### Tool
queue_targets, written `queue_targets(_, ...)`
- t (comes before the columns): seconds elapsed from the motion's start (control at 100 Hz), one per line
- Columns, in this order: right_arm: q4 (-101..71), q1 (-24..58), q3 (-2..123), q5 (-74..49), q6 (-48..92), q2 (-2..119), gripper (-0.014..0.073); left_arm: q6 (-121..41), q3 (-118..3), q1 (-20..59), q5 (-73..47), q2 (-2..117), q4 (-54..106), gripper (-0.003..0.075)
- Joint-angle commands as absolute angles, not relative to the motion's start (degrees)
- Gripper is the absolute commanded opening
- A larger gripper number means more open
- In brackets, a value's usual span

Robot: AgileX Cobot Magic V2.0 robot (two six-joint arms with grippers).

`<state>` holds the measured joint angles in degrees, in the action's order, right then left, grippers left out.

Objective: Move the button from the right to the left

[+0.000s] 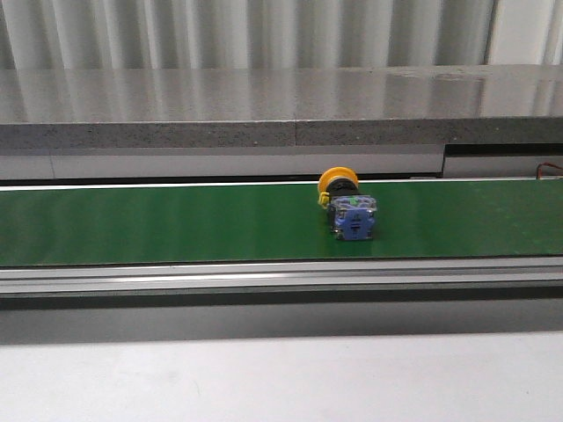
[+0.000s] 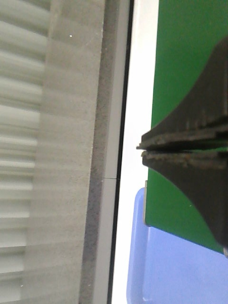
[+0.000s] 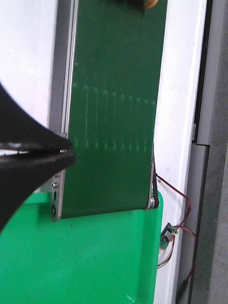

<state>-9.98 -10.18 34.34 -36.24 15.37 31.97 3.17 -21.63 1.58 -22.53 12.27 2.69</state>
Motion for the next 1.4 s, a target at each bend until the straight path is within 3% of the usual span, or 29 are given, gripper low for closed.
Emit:
queue_targets(0.0, -10.56, -10.42, 35.82, -32.33, 15.58, 31.85, -0.0067, 3.46, -28.71, 1.8, -23.79, 18.6, 3.42, -0.002)
queue_targets(0.33, -10.56, -10.42, 35.82, -32.33, 15.58, 31.85, -0.0067, 3.46, -45.04, 1.8, -45.95, 38.47, 3.5, -0.002)
queue_targets(0.84, -10.56, -10.42, 35.82, -32.33, 15.58, 31.85, -0.0067, 3.46, -45.55, 1.8, -47.75, 46.87, 2.99, -0.0005)
queue_targets(0.92, -10.56, -10.42, 35.82, -32.33, 15.58, 31.85, -0.0067, 3.46, -45.55, 1.8, -47.89, 46.87, 2.43, 0.006)
queue_targets(0.99, -10.56, -10.42, 35.82, -32.33, 15.58, 31.85, -0.0067, 3.46, -45.55, 1.8, -48.44, 46.87, 2.14, 0.0165)
queue_targets(1.11, -10.56, -10.42, 35.82, -32.33, 15.58, 31.85, -0.0067, 3.46, -45.55, 1.8, -49.28, 47.33, 2.01, 0.0417)
queue_targets(1.21, -10.56, -10.42, 35.82, -32.33, 15.58, 31.85, -0.0067, 3.46, -45.55, 1.8, -49.28, 47.33, 2.12, 0.0579)
queue_targets(1.28, -10.56, -10.42, 35.82, -32.33, 15.58, 31.85, -0.0067, 3.46, -45.55, 1.8, -49.72, 47.33, 2.22, 0.0629)
queue_targets(1.39, -10.56, -10.42, 35.82, -32.33, 15.58, 31.85, -0.0067, 3.46, -45.55, 1.8, -49.95, 47.33, 2.36, 0.0631)
